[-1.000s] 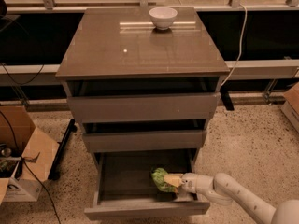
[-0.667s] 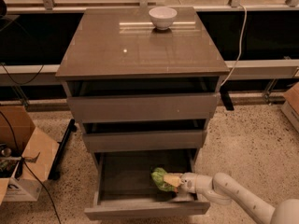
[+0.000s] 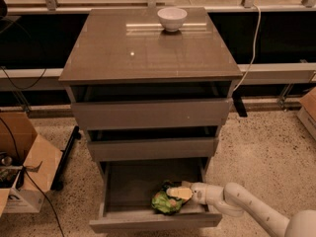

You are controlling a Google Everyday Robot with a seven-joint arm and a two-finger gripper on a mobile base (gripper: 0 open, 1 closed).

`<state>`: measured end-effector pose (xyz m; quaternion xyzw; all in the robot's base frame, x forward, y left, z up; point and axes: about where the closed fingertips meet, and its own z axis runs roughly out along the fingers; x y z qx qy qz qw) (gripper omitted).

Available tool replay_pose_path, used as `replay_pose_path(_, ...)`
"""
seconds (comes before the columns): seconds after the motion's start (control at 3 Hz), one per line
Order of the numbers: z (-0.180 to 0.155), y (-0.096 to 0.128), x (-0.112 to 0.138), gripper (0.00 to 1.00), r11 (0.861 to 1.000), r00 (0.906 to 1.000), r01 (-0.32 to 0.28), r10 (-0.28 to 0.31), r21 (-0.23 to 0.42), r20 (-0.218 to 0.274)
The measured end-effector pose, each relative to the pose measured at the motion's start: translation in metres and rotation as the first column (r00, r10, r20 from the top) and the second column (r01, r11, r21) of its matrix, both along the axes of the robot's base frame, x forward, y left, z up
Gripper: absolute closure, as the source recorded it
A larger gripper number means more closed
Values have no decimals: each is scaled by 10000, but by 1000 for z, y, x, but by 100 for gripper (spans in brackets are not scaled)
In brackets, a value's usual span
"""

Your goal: Place green rice chip bag into bottom drawer

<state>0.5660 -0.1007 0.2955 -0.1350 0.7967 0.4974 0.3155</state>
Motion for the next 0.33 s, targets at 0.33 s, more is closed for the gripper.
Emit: replay_pose_path(0.33,0,0,0,0,10000,10000,0,0,0,0)
